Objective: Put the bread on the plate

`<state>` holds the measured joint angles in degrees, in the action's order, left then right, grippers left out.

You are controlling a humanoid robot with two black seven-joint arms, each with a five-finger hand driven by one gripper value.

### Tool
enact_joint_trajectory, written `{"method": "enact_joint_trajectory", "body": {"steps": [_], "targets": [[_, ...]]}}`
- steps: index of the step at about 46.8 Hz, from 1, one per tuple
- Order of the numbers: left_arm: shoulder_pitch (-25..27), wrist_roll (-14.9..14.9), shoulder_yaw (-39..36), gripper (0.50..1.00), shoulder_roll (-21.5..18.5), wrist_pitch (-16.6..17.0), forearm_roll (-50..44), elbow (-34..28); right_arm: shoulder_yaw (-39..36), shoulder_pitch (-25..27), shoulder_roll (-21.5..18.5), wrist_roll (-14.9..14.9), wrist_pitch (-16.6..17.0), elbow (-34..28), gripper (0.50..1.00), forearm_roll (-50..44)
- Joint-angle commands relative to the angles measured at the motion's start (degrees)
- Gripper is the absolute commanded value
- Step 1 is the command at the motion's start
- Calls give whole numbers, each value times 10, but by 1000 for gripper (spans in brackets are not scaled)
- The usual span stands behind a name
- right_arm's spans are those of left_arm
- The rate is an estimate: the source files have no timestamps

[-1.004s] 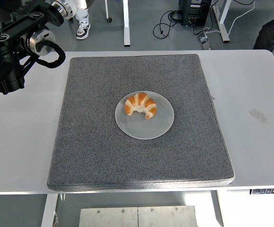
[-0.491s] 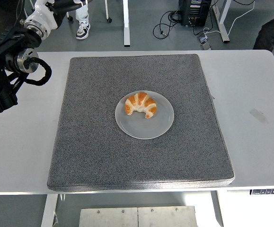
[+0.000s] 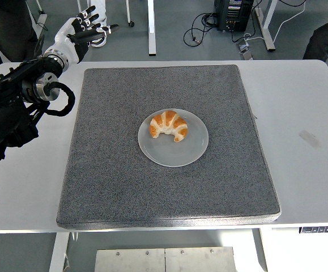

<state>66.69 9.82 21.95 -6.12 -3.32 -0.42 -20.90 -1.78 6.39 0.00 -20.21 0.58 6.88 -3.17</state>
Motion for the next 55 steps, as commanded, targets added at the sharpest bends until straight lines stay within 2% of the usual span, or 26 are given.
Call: {"method": "enact_joint_trajectory", "body": {"steps": [1,22,29,55], "targets": [[-11,0,12,987,2,0,-3,0,1,0,0,0,-1,0,1000,0],[-16,2,26,987,12,-1,-2,-1,0,0,0,0,-1,1,1000,0],[-16,4,24,987,14,-14,-1,-5,0,0,0,0,-1,1,1000,0],[-20,5,23,987,13,-13,-1,-5,-8,4,0,0,-1,0,1000,2]]}}
